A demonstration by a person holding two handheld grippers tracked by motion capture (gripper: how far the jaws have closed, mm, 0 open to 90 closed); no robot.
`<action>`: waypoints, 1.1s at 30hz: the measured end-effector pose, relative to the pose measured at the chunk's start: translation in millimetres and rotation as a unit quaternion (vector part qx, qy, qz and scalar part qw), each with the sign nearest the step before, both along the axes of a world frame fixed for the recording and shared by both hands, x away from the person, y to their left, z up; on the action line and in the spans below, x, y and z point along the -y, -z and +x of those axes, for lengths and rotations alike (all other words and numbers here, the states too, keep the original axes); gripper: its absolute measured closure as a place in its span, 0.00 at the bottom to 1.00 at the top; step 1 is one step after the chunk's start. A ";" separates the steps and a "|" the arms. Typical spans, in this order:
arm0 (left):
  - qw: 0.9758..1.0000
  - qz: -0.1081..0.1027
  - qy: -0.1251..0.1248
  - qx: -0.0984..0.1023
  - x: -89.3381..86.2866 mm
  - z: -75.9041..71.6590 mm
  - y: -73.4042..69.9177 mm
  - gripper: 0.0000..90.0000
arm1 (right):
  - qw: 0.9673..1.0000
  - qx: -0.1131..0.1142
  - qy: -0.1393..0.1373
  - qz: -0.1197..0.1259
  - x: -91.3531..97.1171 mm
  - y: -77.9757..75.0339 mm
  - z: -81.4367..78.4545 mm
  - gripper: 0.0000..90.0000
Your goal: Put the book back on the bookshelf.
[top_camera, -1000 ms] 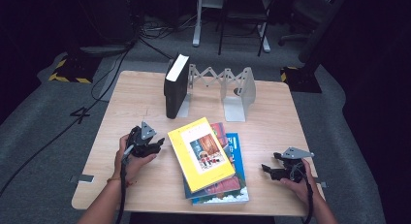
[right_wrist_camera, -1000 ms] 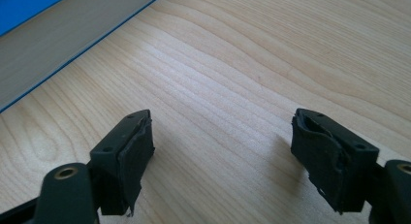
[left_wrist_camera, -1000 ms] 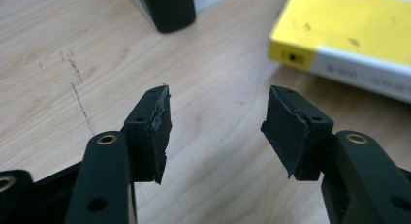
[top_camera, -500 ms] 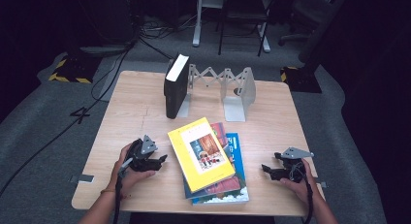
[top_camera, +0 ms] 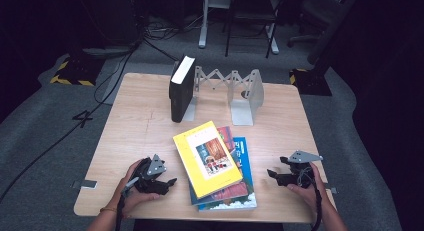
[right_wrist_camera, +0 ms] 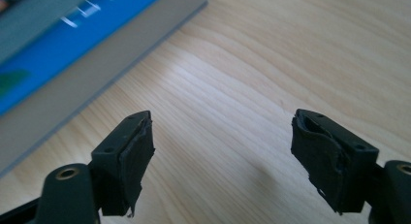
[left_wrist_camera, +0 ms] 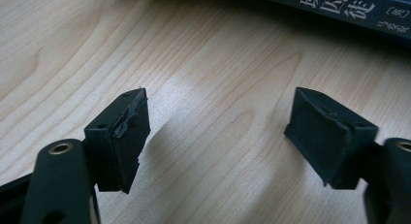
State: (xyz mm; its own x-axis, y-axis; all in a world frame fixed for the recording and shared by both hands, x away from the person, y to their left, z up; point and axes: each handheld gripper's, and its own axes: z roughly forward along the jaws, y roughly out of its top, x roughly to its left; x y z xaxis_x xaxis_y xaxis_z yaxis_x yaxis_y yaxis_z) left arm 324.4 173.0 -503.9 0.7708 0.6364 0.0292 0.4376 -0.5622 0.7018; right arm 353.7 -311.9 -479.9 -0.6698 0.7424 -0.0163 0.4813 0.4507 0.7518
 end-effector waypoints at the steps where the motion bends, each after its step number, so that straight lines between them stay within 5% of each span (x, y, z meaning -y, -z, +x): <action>1: 1.000 -0.006 -0.001 -0.007 -0.2 0.6 0.6 0.23 | 1.000 0.007 -0.007 0.004 -2.1 -3.7 -1.6 0.29; 15: 1.000 -0.010 0.003 -0.020 -0.6 4.1 0.9 0.21 | 0.994 0.041 -0.099 0.037 -52.4 -56.0 -13.3 0.31; 23: 1.000 -0.007 -0.001 -0.020 0.8 4.6 1.0 0.19 | 0.984 0.021 -0.174 0.000 -91.1 -64.8 -14.1 0.29; 33: 1.000 -0.007 -0.008 -0.020 2.0 4.6 0.9 0.18 | 0.974 -0.022 -0.221 -0.050 -116.6 -47.8 -11.4 0.28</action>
